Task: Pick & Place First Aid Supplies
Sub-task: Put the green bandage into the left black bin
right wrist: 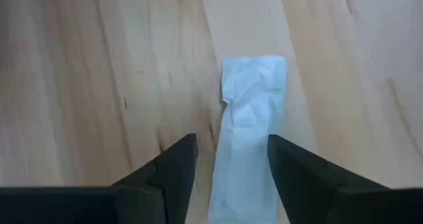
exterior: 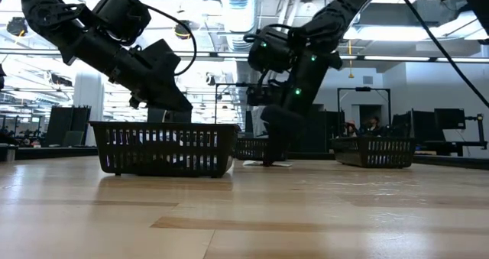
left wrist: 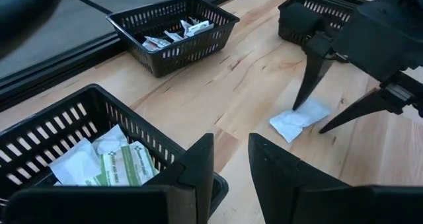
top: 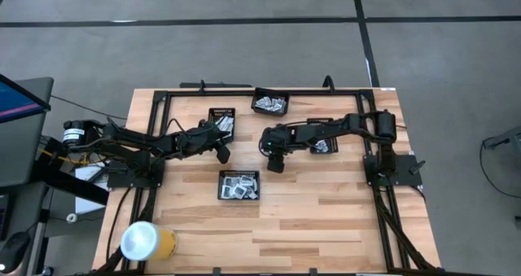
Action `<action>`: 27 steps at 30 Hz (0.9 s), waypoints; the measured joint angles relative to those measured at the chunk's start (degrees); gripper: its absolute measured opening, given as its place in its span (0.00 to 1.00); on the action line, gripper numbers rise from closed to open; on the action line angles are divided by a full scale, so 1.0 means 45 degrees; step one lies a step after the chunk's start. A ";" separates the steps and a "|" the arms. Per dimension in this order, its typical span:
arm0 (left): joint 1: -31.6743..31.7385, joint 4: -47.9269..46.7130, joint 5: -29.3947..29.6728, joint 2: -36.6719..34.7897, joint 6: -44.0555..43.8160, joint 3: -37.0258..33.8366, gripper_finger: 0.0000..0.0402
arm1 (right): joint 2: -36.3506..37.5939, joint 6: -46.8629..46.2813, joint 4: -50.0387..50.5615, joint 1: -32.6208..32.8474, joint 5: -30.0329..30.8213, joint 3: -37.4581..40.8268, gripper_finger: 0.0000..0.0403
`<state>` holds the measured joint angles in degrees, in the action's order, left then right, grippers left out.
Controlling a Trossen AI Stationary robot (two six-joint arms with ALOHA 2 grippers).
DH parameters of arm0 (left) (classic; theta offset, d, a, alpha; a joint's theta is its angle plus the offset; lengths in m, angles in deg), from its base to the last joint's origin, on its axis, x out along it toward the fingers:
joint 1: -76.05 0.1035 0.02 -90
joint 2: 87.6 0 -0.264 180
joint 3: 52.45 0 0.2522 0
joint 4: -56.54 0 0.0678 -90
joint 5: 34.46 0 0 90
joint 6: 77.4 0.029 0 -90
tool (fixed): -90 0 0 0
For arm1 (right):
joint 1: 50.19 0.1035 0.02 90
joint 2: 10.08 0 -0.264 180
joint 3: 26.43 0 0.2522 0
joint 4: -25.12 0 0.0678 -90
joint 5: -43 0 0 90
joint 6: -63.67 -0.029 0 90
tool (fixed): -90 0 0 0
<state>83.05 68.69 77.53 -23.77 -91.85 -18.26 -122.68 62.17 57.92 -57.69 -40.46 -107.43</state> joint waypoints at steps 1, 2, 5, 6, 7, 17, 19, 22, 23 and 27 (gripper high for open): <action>0.0000 0.0005 -0.0002 0.0000 0.0000 0.0000 0.24 | -0.0014 -0.0005 0.0008 0.0000 -0.0003 -0.0004 0.45; -0.0004 0.0005 -0.0002 -0.0005 0.0002 0.0000 0.24 | -0.0014 -0.0006 0.0011 0.0000 -0.0004 -0.0004 0.45; -0.0005 0.0005 -0.0002 -0.0003 0.0002 0.0000 0.24 | -0.0193 0.0053 -0.0083 -0.0021 0.0007 -0.0034 0.42; -0.0005 0.0005 -0.0002 -0.0005 0.0002 0.0000 0.24 | -0.0193 0.0039 -0.0067 -0.0051 -0.0021 -0.0033 0.39; -0.0005 0.0005 -0.0002 -0.0005 0.0002 0.0000 0.24 | -0.0198 0.0021 -0.0024 -0.0093 -0.0070 -0.0038 0.36; -0.0005 0.0006 -0.0002 -0.0005 -0.0048 0.0000 0.24 | -0.0260 -0.0503 0.0507 -0.0073 -0.0521 -0.0100 0.04; -0.0009 0.0006 -0.0002 -0.0005 -0.0322 0.0000 0.24 | -0.0030 -0.0637 0.0805 -0.0073 -0.0533 -0.0134 0.01; -0.0010 0.0018 -0.0002 -0.0004 -0.0536 0.0000 0.24 | 0.0292 -0.0680 0.1116 -0.0076 -0.0519 -0.0184 0.01; -0.0005 0.0042 -0.0002 -0.0005 -0.0563 0.0000 0.24 | 0.0461 -0.0680 0.1163 -0.0100 -0.0489 -0.0204 0.01; -0.0029 0.0247 -0.0220 -0.0005 -0.0576 0.0000 0.24 | 0.1466 -0.0692 0.0662 -0.0294 -0.0494 -0.0379 0.01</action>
<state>82.92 69.80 76.54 -23.79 -94.44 -18.26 -116.08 59.06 60.90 -59.02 -42.68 -109.14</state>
